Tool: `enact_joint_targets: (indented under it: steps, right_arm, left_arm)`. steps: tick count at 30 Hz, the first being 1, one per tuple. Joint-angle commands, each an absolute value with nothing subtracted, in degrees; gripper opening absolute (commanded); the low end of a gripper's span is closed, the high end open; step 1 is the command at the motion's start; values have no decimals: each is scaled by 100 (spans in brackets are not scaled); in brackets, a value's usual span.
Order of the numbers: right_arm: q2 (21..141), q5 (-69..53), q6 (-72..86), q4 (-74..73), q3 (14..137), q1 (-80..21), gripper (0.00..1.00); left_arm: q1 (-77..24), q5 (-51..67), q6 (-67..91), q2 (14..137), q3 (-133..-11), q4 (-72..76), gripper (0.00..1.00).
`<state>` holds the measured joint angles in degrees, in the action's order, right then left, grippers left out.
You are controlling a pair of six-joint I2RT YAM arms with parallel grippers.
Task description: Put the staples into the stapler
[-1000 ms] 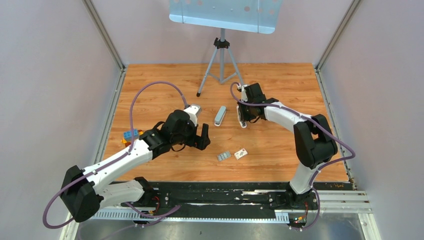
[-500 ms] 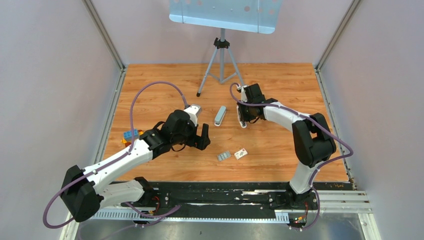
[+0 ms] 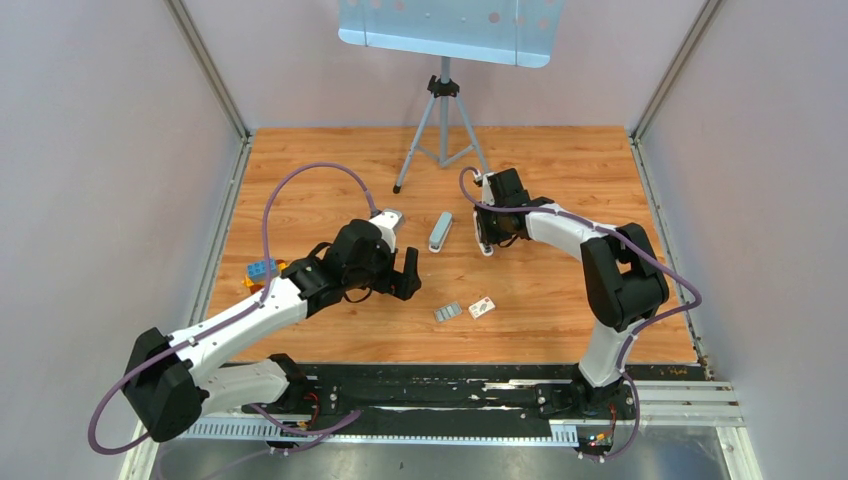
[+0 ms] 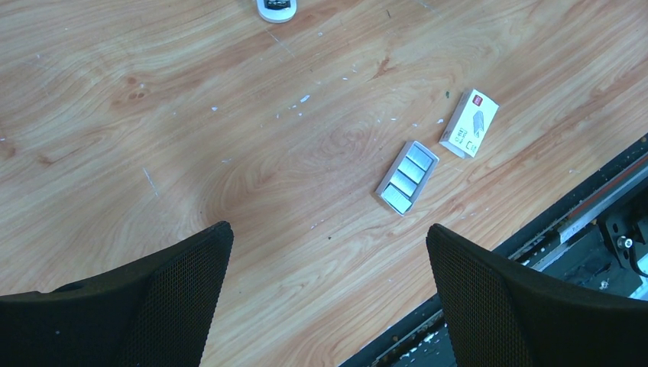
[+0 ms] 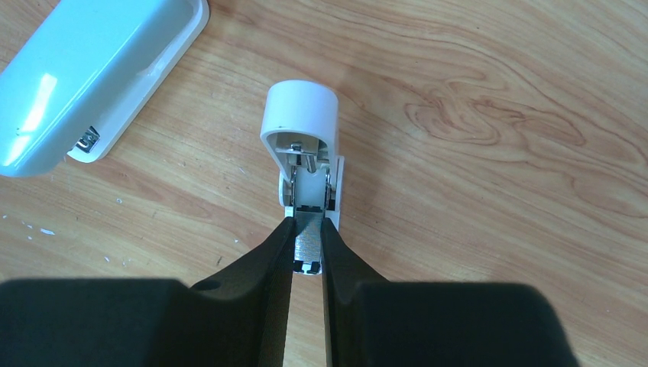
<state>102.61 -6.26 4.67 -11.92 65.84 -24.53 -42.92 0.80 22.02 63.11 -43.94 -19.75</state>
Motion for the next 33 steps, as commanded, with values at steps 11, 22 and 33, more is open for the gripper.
enact_joint_targets:
  steps: [11,22,33]
  right_arm:
    - [10403,-722,454,-1226,6673,-2364,21]
    - [10039,-728,586,-1507,6774,-2364,34]
    - [10131,-720,945,-1523,6975,-2127,35]
  left_arm:
    - [-4333,17,2168,6321,-4434,-1859,100]
    - [-4276,-380,2302,6319,-4388,-1672,100]
    - [-4078,341,2637,7317,-4820,-524,83]
